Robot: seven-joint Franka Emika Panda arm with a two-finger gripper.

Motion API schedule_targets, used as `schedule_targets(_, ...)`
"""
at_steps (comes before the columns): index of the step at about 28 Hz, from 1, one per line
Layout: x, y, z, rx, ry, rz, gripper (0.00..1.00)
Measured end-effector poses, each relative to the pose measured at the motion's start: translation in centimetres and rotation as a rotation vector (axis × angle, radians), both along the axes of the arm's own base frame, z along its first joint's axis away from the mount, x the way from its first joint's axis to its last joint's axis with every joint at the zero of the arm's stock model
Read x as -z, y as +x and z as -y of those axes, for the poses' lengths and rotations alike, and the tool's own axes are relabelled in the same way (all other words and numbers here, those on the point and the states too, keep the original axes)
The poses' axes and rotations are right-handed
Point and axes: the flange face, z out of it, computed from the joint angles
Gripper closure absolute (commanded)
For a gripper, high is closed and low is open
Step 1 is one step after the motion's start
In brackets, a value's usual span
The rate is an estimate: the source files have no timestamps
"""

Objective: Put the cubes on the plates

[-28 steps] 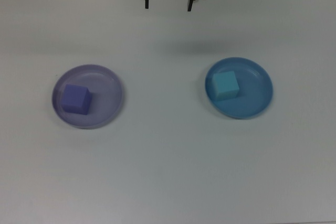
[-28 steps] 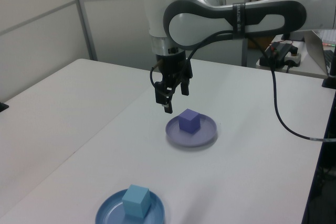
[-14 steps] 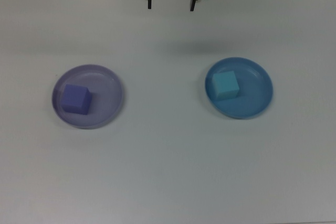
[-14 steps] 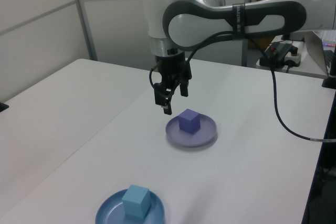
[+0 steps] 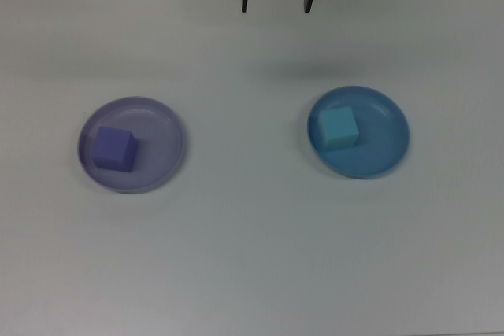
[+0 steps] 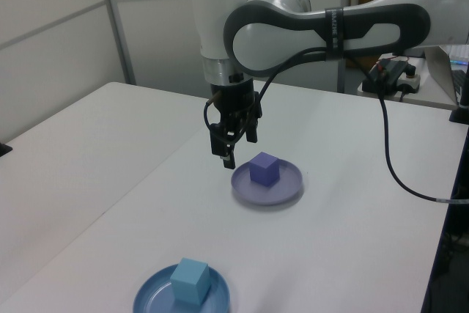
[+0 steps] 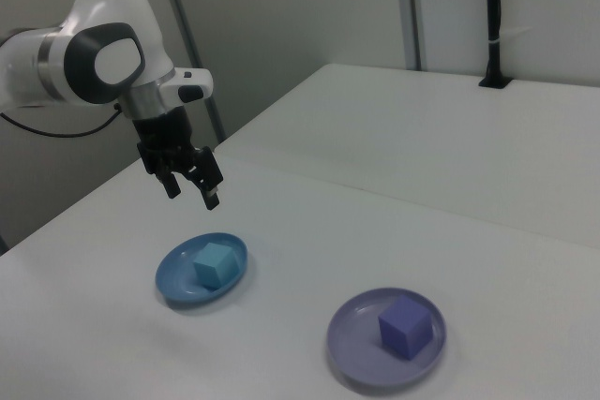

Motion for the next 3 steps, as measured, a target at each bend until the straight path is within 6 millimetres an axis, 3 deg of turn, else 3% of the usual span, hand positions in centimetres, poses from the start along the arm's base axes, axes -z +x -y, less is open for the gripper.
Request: schedule_targets(3,0.00,0.00,-0.01,0.000,0.002,0.000,0.00)
